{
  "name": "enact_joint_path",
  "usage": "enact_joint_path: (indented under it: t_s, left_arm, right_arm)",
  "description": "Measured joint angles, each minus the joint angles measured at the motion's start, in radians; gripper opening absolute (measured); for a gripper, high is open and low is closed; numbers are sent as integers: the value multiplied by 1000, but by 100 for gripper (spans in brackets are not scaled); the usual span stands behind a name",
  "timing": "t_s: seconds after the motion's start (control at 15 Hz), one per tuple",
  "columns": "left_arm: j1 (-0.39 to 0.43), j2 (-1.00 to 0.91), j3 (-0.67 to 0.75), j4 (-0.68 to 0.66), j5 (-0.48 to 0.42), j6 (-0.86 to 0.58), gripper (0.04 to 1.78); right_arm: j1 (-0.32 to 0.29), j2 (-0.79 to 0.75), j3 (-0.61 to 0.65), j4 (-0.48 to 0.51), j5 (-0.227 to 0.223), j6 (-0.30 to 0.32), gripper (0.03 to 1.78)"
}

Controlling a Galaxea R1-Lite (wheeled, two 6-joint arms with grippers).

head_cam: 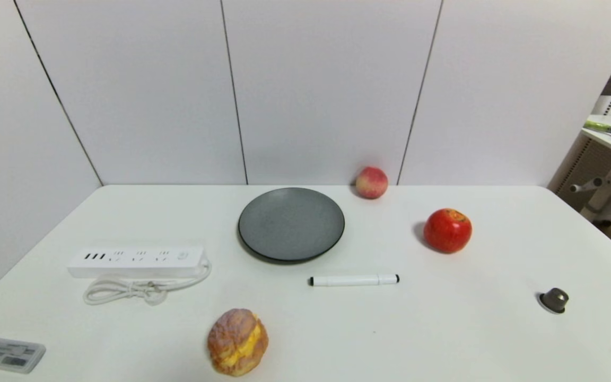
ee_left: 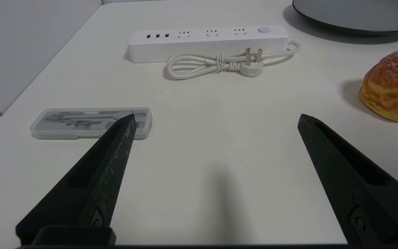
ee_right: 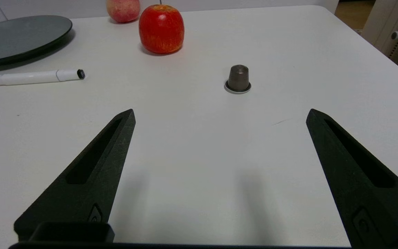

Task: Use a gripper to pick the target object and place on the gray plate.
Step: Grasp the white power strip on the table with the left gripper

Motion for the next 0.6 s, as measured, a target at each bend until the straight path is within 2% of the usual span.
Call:
enact_joint_path:
  t_s: [0.6]
  left_arm:
    - [0,0,0,0,0,0,169]
  right_arm:
    - [0,0,0,0,0,0,171]
